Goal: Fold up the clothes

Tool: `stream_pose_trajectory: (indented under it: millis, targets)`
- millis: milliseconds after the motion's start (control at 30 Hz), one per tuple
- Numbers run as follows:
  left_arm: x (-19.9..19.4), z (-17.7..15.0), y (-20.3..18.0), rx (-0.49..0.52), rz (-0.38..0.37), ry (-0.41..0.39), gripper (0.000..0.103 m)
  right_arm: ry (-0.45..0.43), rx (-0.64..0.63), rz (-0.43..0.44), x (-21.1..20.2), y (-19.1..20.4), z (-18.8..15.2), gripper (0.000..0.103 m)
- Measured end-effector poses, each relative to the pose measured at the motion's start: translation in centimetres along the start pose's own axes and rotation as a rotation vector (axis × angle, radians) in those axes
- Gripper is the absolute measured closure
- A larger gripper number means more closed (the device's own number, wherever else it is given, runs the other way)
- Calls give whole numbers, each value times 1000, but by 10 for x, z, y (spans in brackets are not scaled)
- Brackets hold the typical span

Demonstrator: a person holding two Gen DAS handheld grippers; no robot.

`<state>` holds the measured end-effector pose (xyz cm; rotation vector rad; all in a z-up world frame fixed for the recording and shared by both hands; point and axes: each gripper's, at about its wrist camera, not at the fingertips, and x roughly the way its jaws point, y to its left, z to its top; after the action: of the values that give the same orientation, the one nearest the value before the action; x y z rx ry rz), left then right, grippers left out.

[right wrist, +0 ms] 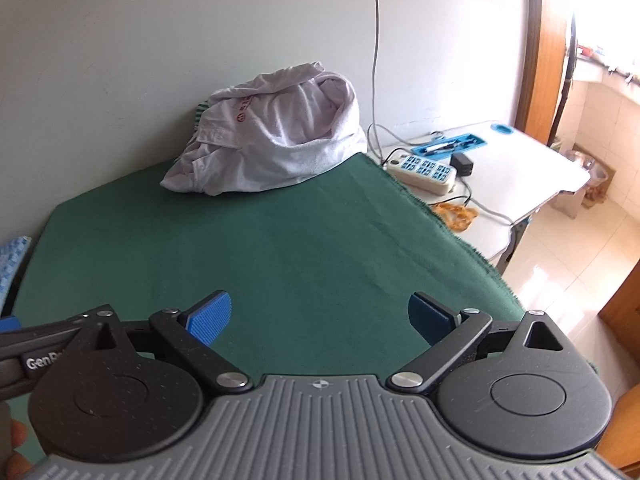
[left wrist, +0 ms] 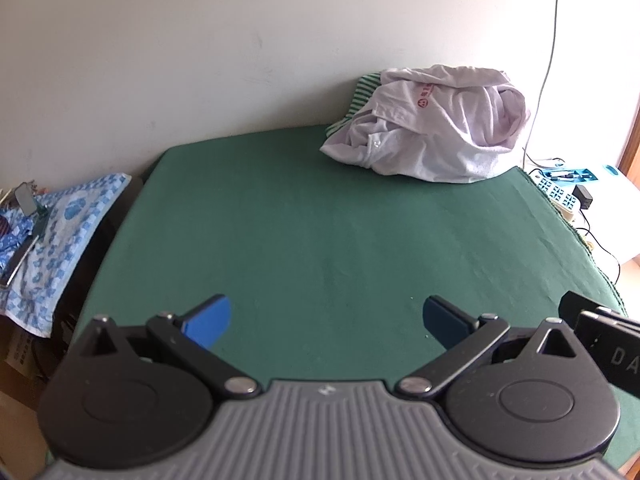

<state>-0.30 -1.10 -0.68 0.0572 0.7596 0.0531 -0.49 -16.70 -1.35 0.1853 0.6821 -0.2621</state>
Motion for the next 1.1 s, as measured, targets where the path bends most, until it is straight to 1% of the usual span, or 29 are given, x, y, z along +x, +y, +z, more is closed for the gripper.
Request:
stream_pose_trajectory:
  millis: [133,267,367,500,1100]
  targets:
    - [2,1,-2,5,11,8,0,7,-32,28,-1,2,3,6]
    - [5,3,-2,4,7,17,0,-10,-58,41,-4,5,5,6]
    - [5,3,-3,19,20,10,0,-17,-74,46,-5,7,8,6]
    - [9,5,-2,16,13,18,0,-5,-50,60,-2,7,10,6]
    - [21,4,3,52,-2,26,0,21,-35,20,6,18,7,6]
